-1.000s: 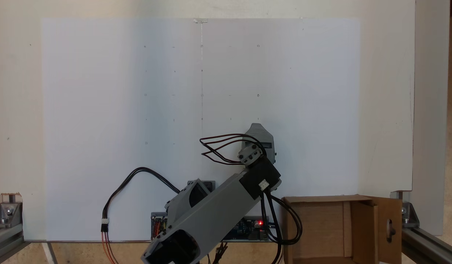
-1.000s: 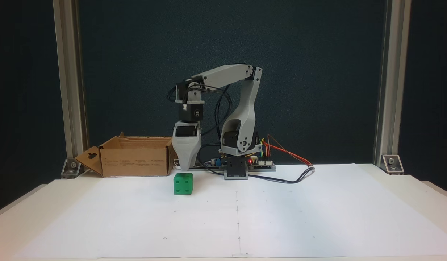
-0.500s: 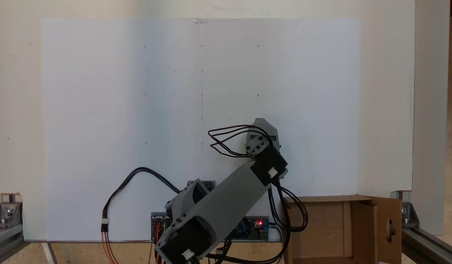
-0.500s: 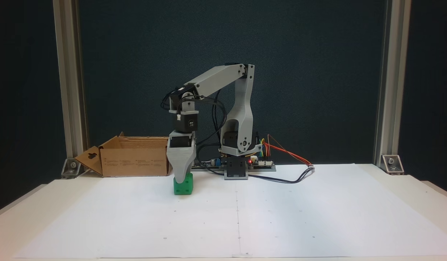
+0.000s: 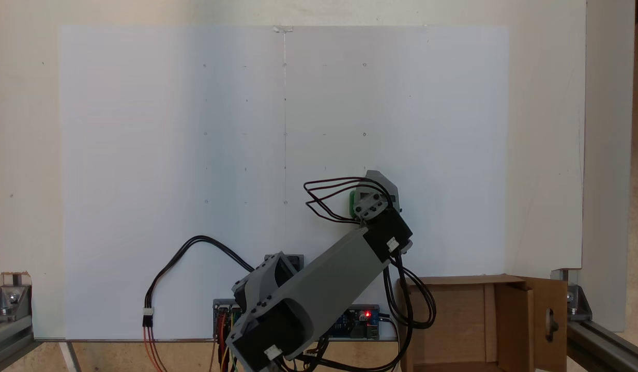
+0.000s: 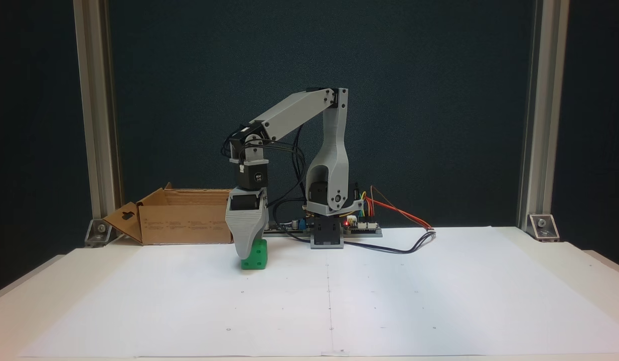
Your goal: Grasp a green dice and put it in the bin.
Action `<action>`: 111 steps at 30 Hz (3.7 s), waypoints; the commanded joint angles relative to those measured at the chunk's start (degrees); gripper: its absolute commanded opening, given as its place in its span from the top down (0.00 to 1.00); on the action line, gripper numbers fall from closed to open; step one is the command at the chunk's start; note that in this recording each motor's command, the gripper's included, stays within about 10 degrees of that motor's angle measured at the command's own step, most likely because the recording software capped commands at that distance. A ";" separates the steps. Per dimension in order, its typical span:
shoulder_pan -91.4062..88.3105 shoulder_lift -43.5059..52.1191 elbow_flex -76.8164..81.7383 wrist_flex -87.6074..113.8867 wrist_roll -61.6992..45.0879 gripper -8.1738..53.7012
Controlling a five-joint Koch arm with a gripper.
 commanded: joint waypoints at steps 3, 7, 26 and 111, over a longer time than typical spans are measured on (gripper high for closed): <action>0.26 -0.44 -0.62 0.00 -4.31 0.14; 0.09 -0.44 0.26 -0.09 -4.31 0.14; -0.35 0.09 2.20 -3.87 -4.04 0.16; -19.51 10.81 -32.96 33.05 27.07 0.67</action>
